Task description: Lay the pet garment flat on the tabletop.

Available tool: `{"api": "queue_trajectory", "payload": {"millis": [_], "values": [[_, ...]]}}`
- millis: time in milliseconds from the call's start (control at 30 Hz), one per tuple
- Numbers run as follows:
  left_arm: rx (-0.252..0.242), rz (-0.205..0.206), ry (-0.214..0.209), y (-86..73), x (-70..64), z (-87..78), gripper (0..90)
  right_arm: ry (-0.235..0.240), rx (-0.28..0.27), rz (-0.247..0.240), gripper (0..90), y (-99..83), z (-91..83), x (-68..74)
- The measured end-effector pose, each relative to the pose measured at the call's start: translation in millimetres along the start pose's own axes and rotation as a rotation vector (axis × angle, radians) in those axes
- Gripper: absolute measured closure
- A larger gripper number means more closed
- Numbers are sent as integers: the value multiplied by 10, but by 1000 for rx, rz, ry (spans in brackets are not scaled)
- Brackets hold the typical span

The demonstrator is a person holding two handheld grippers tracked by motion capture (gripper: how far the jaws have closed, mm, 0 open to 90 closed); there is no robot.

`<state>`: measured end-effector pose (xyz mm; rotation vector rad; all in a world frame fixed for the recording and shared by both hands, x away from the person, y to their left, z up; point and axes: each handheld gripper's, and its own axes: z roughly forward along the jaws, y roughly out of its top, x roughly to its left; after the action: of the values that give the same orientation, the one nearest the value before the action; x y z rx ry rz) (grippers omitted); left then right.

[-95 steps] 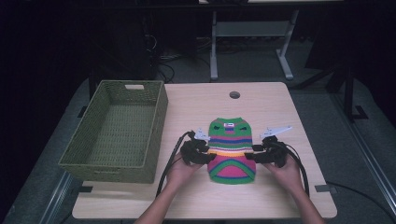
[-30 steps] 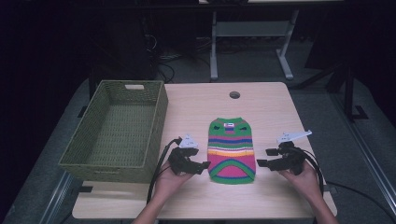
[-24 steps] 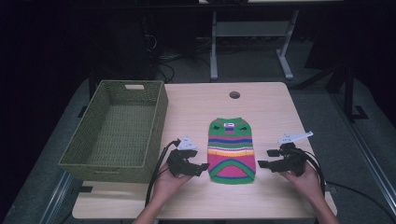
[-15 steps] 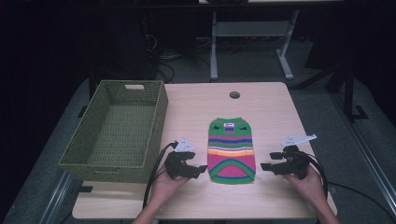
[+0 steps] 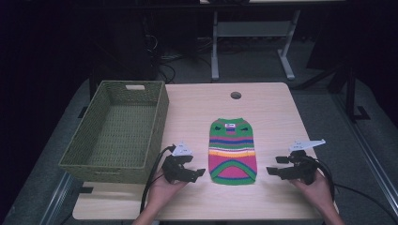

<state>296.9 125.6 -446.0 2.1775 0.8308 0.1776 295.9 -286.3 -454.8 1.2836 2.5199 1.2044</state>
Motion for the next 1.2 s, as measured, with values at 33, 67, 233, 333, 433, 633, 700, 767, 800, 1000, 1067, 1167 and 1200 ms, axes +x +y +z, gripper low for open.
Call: {"api": "queue_trajectory", "payload": {"millis": [33,67,233,333,433,633,700,767,800,1000,1067,1167,1200], "values": [[1,1,-2,-2,-2,-5,273,3,2,-2,281,-21,-12,2],[1,1,-2,-2,-2,-5,273,3,2,-2,281,-21,-12,2],[2,5,-7,-21,-21,-25,272,-1,7,-2,280,-76,-38,-3],[5,4,-6,-48,-28,-41,271,-5,1,-2,279,-114,-54,-14],[7,4,-5,-76,-30,-69,270,-6,-1,6,277,-151,-69,-23],[1,-5,-3,-132,-54,-111,270,-13,-17,24,272,-237,-115,-28],[1,-5,-2,-149,-53,-125,270,-14,-17,34,272,-266,-130,-27],[1,-5,-2,-163,-52,-143,270,-16,-21,32,272,-297,-138,-34],[2,-3,-1,-169,-51,-151,270,-17,-20,35,271,-314,-147,-34],[-2,-12,2,-226,-55,-193,267,-20,-25,29,263,-380,-182,-23],[-5,-17,3,-253,-60,-203,264,-20,-26,27,262,-393,-199,-17],[0,-17,3,-299,-74,-229,258,-17,-38,22,255,-423,-237,15],[-1,-15,5,-320,-80,-238,254,-16,-45,17,255,-440,-252,30]]}}
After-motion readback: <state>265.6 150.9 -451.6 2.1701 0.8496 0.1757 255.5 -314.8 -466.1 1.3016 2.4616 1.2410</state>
